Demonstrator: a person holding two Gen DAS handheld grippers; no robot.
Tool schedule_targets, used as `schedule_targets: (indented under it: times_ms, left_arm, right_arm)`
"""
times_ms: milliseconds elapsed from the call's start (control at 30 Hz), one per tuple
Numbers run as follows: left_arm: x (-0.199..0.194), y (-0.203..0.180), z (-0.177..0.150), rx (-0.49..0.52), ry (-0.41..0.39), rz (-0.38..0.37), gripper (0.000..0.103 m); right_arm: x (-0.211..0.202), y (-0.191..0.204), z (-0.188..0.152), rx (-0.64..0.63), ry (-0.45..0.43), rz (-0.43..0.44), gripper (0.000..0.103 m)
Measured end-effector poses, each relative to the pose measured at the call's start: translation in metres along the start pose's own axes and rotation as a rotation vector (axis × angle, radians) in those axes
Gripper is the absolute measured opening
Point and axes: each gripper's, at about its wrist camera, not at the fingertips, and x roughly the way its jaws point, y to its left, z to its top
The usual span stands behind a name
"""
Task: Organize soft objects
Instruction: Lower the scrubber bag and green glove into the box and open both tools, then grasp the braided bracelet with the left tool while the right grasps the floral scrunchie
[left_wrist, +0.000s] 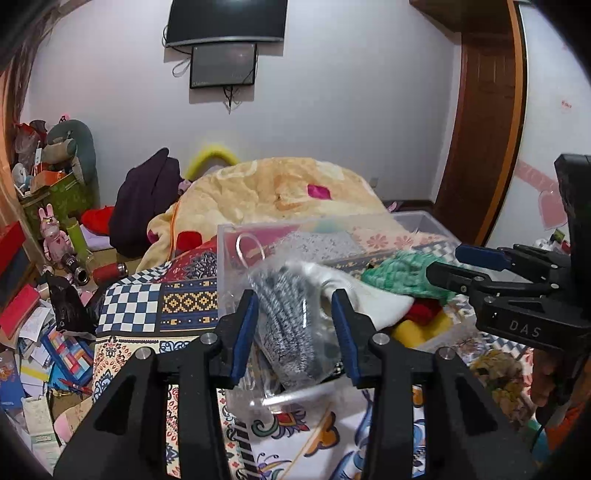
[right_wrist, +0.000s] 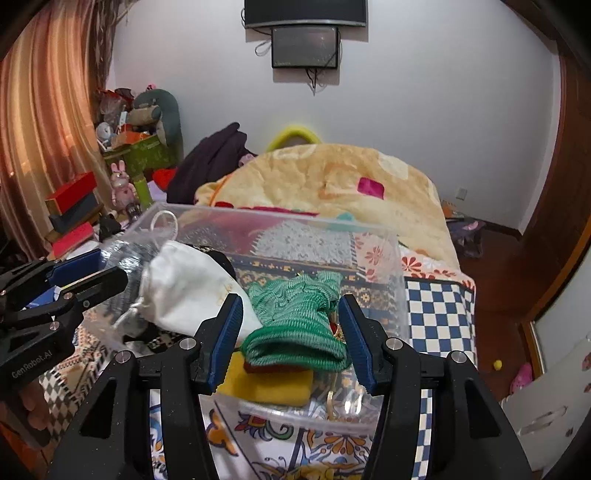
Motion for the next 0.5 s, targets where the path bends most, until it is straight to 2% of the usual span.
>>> schedule_targets:
  times_ms: [100, 167, 300, 333, 367, 500]
  left_arm:
    - [-0.015, -0.001, 0.003, -0.002, -0.033, -0.019, 0.047]
    - [-0.026, -0.003, 0.004, -0.002, -0.053, -0.032, 0.048]
    - [-0.043, -0.007, 0.004, -0.006, -0.083, -0.058, 0.056]
    - [-0.048, -0.009, 0.002, -0.004, -0.091, -0.067, 0.058]
    - [-0.051, -0.011, 0.001, 0.0, -0.096, -0.074, 0.058]
    - [-0.057, -0.023, -0.012, 0.027, -0.089, -0.098, 0.058]
  right_arm:
    - [-0.014, 0.001, 0.0, -0.009, -0.038, -0.001, 0.055]
    - [-0.023, 0.002, -0.001, -0.012, -0.07, -0.002, 0.063]
    - [-0.044, 0.002, -0.007, -0.025, -0.119, -0.002, 0.064]
    - [-0.049, 0.001, -0.009, -0.023, -0.127, 0.001, 0.067]
    - [-0.053, 0.0, -0.011, -0.022, -0.134, 0.003, 0.07]
    - [-0.067, -0.001, -0.024, -0.02, -0.156, -0.016, 0.073]
